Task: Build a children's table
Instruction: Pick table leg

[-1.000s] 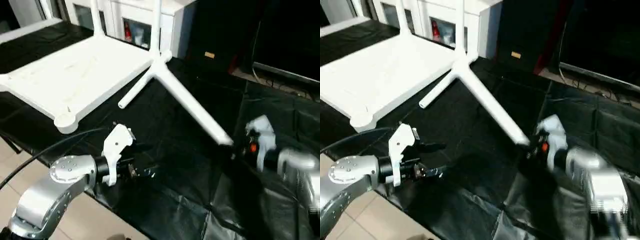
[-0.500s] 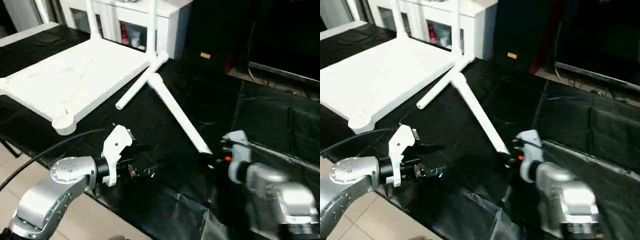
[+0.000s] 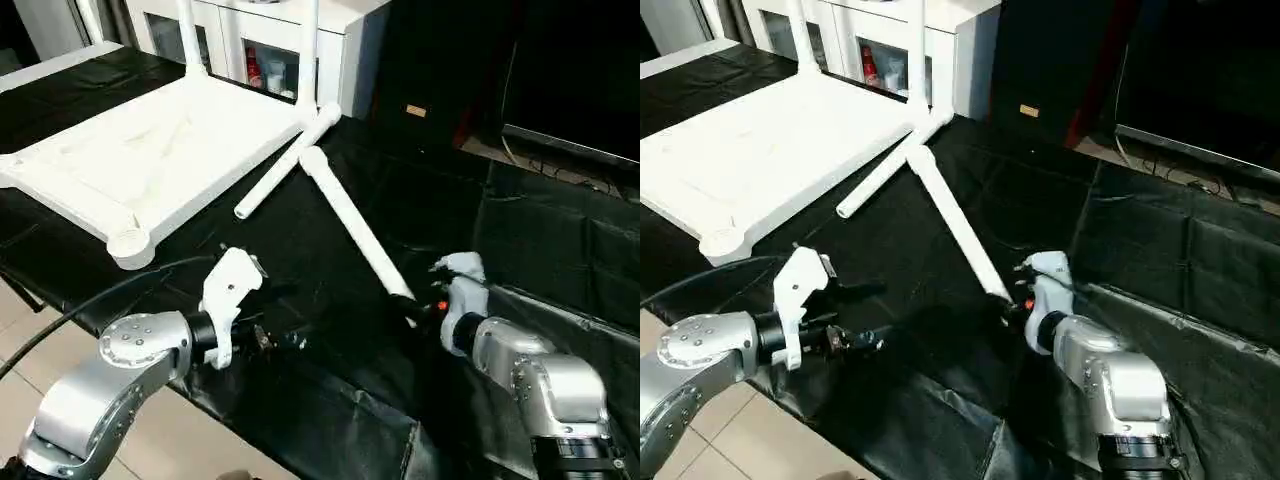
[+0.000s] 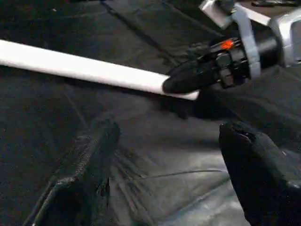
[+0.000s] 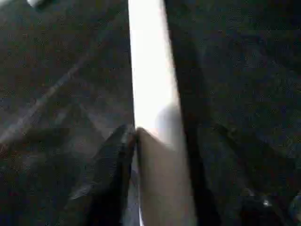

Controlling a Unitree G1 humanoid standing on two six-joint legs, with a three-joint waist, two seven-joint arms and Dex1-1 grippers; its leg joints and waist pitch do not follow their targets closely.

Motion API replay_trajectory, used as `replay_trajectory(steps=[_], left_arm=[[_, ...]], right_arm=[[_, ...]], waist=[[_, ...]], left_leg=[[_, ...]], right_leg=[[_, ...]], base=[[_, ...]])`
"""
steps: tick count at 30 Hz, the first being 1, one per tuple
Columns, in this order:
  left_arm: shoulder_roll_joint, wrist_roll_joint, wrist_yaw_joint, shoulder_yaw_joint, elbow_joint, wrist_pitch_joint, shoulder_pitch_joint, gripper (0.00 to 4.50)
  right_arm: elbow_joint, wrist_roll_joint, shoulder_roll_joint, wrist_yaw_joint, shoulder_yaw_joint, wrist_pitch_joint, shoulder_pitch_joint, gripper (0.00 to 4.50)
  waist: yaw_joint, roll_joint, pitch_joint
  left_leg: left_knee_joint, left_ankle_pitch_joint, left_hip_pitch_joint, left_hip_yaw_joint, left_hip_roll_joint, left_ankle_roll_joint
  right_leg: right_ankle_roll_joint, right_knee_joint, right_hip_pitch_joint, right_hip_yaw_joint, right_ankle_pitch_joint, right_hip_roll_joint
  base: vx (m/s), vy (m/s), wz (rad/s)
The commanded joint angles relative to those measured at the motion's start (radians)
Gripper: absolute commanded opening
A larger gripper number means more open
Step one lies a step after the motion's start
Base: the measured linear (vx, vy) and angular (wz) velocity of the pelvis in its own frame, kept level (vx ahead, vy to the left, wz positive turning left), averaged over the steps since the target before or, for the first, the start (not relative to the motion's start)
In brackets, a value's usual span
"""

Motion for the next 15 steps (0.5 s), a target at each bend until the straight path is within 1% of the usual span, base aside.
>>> replay_trajectory(steps=[1,3,4,5,6,7,8,9,10,11,13,15], left_arm=[[-0.004,0.014,0.019,0.013,0.006,-0.006,0.004,3.82],[-0.011,0.019,0.031,0.015,0.005,-0.013,0.006,3.82],[-0.016,0.02,0.038,0.018,0.005,-0.015,0.008,3.82],[-0.023,0.025,0.048,0.02,0.005,-0.021,0.009,3.82],[-0.023,0.025,0.048,0.02,0.005,-0.021,0.009,3.82],[-0.028,0.029,0.059,0.021,0.007,-0.02,0.006,3.82],[-0.033,0.034,0.07,0.022,0.01,-0.021,0.001,3.82],[-0.033,0.034,0.07,0.022,0.01,-0.021,0.001,3.82],[-0.035,0.035,0.071,0.022,0.011,-0.024,-0.001,3.82],[-0.035,0.038,0.075,0.021,0.012,-0.024,-0.003,3.82],[-0.023,0.067,0.082,0.006,0.023,-0.031,-0.009,3.82],[-0.022,0.09,0.094,-0.001,0.044,-0.036,-0.014,3.82]], right_arm=[[-0.057,0.044,0.007,0.002,-0.027,0.037,-0.008,2.6],[-0.112,0.091,0.02,0.015,-0.048,0.082,0.002,2.77],[-0.134,0.109,0.021,0.024,-0.049,0.096,0.008,2.85],[-0.167,0.126,0.026,0.03,-0.047,0.095,0.015,2.92],[-0.167,0.126,0.026,0.03,-0.047,0.095,0.015,2.97],[-0.174,0.125,0.024,0.033,-0.041,0.083,0.017,3.04],[-0.177,0.093,0.014,0.02,-0.025,0.047,0.018,3.15],[-0.177,0.093,0.014,0.02,-0.025,0.047,0.018,3.26],[-0.176,0.079,0.009,0.01,-0.02,0.038,0.017,3.26],[-0.171,0.064,0.002,0.005,-0.015,0.009,0.015,3.34],[-0.133,-0.009,-0.015,-0.043,-0.006,-0.073,0.001,3.52],[-0.098,-0.044,-0.033,-0.069,-0.006,-0.123,-0.013,3.52]], waist=[[0.002,0.014,-0.061],[0.002,0.014,-0.06],[0.004,0.013,-0.061],[0.004,0.017,-0.062],[0.004,0.015,-0.061],[0.005,0.016,-0.062],[0.004,0.016,-0.061],[0.003,0.021,-0.062],[0.003,0.019,-0.061],[0.004,0.022,-0.063],[0.004,0.02,-0.062],[0.002,0.021,-0.062]], left_leg=[[-0.079,-0.126,0.002,-0.026,0.049,0.019],[-0.08,-0.137,0.003,-0.025,0.048,0.022],[-0.08,-0.132,0.003,-0.026,0.048,0.024],[-0.079,-0.132,0.003,-0.026,0.048,0.024],[-0.08,-0.134,0.002,-0.026,0.047,0.023],[-0.079,-0.134,0.002,-0.026,0.046,0.023],[-0.079,-0.138,0.004,-0.026,0.047,0.02],[-0.079,-0.142,0.004,-0.026,0.047,0.015],[-0.079,-0.145,0.004,-0.026,0.046,0.015],[-0.079,-0.148,0.005,-0.027,0.046,0.011],[-0.079,-0.151,0.007,-0.027,0.047,0.007],[-0.077,-0.156,0.007,-0.025,0.041,0.007]], right_leg=[[-0.025,-0.102,0.051,0.068,-0.413,-0.107],[-0.017,-0.106,0.049,0.068,-0.437,-0.107],[-0.01,-0.108,0.051,0.067,-0.445,-0.108],[-0.003,-0.111,0.051,0.067,-0.45,-0.108],[-0.001,-0.11,0.049,0.066,-0.455,-0.107],[0.0,-0.111,0.049,0.066,-0.461,-0.108],[0.003,-0.112,0.047,0.065,-0.469,-0.107],[0.006,-0.114,0.046,0.064,-0.474,-0.107],[0.008,-0.115,0.046,0.064,-0.48,-0.107],[0.01,-0.115,0.046,0.063,-0.485,-0.107],[0.016,-0.116,0.042,0.063,-0.491,-0.108],[0.022,-0.119,0.044,0.062,-0.501,-0.106]], base=[[0.0,0.0,0.0],[0.0,0.0,0.0],[0.0,0.0,0.0],[0.0,0.0,0.0],[0.0,0.0,0.0],[0.0,0.0,0.0],[0.0,0.0,0.0],[0.0,0.0,0.0],[0.0,0.0,0.0],[0.0,0.0,0.0],[0.0,0.0,0.0],[0.0,0.0,0.0]])
